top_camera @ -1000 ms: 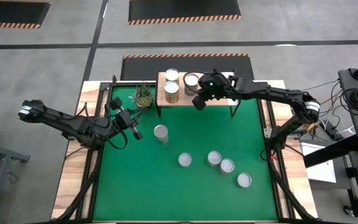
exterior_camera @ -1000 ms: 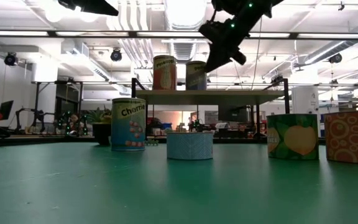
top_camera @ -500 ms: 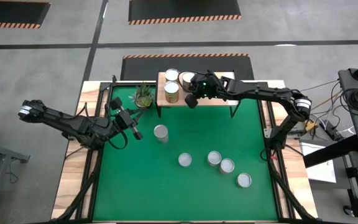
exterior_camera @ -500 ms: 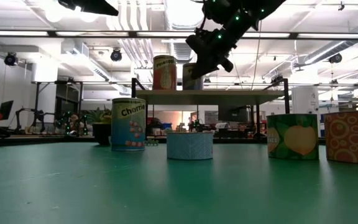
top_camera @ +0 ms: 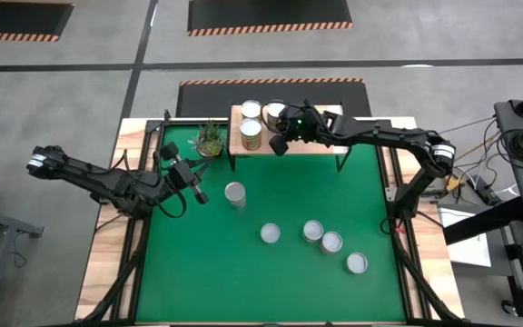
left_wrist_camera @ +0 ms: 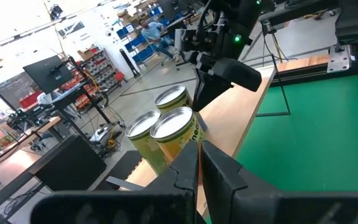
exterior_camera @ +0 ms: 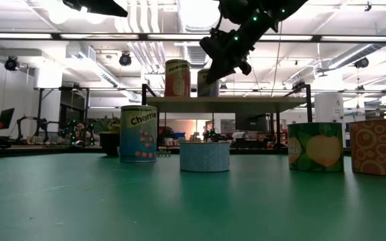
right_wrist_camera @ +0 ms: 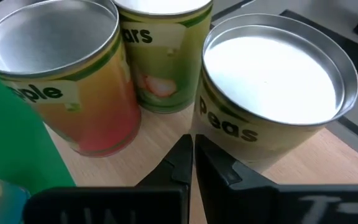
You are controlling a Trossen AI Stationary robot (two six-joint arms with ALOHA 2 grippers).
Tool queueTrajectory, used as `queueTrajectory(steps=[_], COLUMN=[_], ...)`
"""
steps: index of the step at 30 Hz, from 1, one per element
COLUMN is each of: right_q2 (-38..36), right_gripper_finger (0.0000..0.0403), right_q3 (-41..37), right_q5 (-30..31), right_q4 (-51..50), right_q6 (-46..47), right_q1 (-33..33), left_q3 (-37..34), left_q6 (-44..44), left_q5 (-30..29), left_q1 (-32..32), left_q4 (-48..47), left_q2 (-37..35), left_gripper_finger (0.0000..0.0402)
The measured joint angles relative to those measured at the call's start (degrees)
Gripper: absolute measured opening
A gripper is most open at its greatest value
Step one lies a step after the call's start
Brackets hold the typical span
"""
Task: Pick and place cans onto a shelf
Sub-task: Put the canned peas on the shelf, then put the canned cherries on the shelf
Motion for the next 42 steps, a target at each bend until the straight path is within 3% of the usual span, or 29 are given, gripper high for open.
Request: queueTrajectory(steps=[8,20,22,26,28,35,42], right_q2=[-2.8,-7.9,-7.9,-7.9,-7.9,-7.9,-7.7], right_gripper_finger=[0.0009,0.0009,0.0009,0.0009,0.0009,0.0009,0.0009], right_q3=[0.0,-2.3,-3.0,-4.9,-6.3,-13.1,-23.5], right_q5=[-0.5,0.0,0.0,0.0,0.0,0.1,0.2], right_q4=[-0.2,-2.1,-2.6,-3.6,-3.7,1.0,15.0], right_q6=[0.0,0.6,0.7,0.7,0.6,1.4,1.5], right_q1=[2.9,19.4,22.1,27.0,29.1,32.0,31.0], left_q3=[0.0,0.0,0.0,0.0,0.0,-0.3,-0.4], left_q6=[0.0,-4.8,-7.3,-14.1,-17.7,-28.4,-34.1], left_q5=[0.0,0.7,5.3,23.2,28.6,29.0,26.9], left_q1=[0.0,0.0,0.1,0.0,0.0,0.0,0.0], left_q4=[0.0,-8.7,-13.2,-22.1,-24.6,-26.3,-26.3], left_q2=[0.0,0.0,0.0,0.4,1.2,7.1,17.8], left_gripper_finger=[0.0000,0.0000,0.0000,0.0000,0.0000,0.0000,0.0000])
